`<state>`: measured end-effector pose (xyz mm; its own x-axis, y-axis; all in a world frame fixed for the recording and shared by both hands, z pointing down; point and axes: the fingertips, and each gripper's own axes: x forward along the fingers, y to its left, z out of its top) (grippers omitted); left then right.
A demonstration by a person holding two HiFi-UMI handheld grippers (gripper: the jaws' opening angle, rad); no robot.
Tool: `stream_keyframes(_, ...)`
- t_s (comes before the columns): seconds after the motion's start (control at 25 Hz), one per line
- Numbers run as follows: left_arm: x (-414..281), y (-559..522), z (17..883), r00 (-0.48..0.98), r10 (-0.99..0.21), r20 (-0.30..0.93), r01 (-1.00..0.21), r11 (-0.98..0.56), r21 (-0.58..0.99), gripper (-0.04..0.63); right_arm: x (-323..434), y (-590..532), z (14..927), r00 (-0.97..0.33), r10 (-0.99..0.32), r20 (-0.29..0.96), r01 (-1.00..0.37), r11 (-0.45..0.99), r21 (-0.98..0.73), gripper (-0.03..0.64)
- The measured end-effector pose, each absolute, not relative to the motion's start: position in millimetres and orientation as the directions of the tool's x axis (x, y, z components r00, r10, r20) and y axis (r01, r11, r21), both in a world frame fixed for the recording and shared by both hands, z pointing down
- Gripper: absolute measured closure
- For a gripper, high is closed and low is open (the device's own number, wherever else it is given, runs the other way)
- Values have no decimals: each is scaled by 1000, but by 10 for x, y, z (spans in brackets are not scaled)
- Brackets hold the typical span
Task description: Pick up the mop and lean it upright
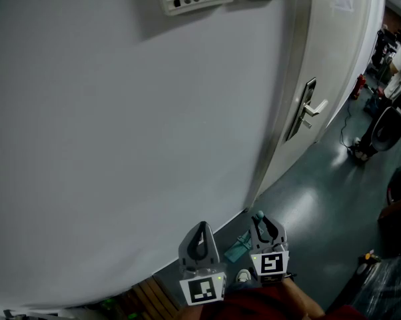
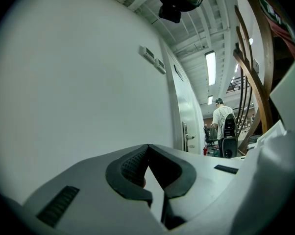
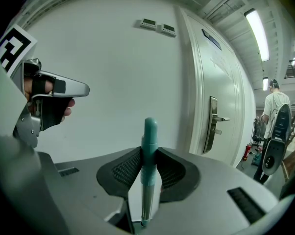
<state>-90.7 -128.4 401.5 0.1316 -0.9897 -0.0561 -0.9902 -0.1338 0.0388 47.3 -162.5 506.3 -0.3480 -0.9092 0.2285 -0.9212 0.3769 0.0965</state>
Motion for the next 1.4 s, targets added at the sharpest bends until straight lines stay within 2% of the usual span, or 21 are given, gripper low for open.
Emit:
stream_keyframes(0.32,-963,-1305,4044,121,-992,-38,-991,-123,45,581,194,-1917,4999,-383,-894,232,-913,405,55,511)
stream_keyframes(0.84,-1019,-1302,4057,107,-994,-38,-993,-108,48,581,-153,-2640,5215,-400,-885,238,-894,434,110,509)
stream_keyframes(1.4,-1068,-1273,4082,99,-994,-37,-994,-101,44,581,-367,-2805,5284,-418,-872,255,-888,452,89,509)
